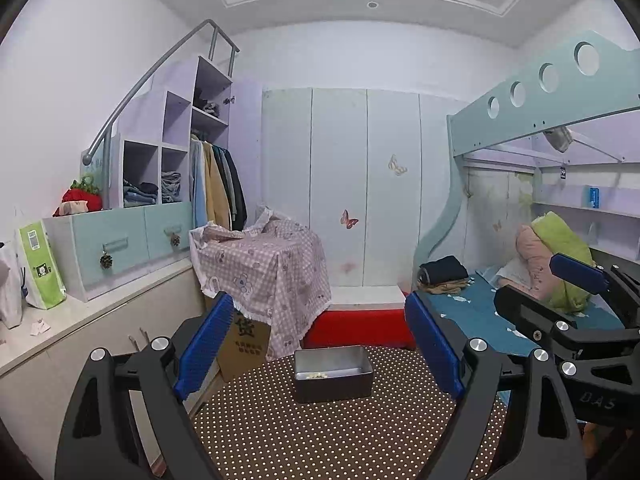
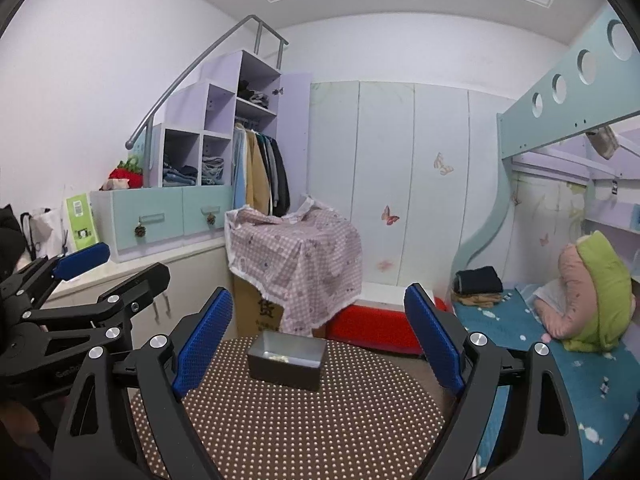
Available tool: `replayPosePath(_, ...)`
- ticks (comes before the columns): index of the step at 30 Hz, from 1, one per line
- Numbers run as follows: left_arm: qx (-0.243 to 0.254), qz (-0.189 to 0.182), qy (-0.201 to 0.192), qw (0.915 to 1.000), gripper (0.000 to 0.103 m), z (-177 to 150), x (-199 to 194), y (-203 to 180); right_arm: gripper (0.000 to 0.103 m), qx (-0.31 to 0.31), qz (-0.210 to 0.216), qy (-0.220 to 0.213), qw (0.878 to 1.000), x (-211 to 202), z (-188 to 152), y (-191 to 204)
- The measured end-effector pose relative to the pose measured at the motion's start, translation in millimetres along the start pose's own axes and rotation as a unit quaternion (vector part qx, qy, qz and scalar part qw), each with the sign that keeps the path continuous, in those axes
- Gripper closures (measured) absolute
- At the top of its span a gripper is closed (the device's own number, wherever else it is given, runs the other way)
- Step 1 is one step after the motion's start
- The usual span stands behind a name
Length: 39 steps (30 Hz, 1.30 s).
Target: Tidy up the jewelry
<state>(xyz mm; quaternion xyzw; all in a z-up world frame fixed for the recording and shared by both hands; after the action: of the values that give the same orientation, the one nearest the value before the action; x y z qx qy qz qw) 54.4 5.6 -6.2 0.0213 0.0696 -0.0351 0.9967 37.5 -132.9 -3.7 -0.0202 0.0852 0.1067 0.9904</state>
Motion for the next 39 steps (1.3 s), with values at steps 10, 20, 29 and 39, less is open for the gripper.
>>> replayPosePath(10,-0.004,0.002,0.002,1.0,0.014,-1.5,2.9,0.5,0.018,0.002,0.0,0.002,1.0,3.2,1.4,-1.7)
replayPosePath(20,-0.003,0.001,0.001,1.0,0.014,-1.1,5.0,-0.1,0.018,0.002,0.001,0.002,1.0,2.9,1.3,-1.6)
replayPosePath(29,-0.002,0.003,0.002,1.0,0.014,-2.1,4.8,-0.1,0.018,0.003,0.002,0.002,1.0,2.4,0.4,-0.1)
replayPosePath(39,-0.001,0.003,0.001,1.0,0.014,-2.2,4.5,-0.5,0.018,0.003,0.002,0.002,1.0,2.6,-0.5,0.2)
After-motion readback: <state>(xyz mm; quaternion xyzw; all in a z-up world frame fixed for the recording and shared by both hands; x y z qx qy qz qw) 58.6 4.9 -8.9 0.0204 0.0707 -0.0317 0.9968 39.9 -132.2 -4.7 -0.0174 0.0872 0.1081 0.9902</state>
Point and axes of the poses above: each gripper's, at about its wrist camera, not at the fingertips, and x roughly the way its jaws point, y to its left, z to its top, the point moved 10 cm from there along x, roughly the way its jaws point, and after that the axes turned 3 degrees about z, right-handed, at the moved point
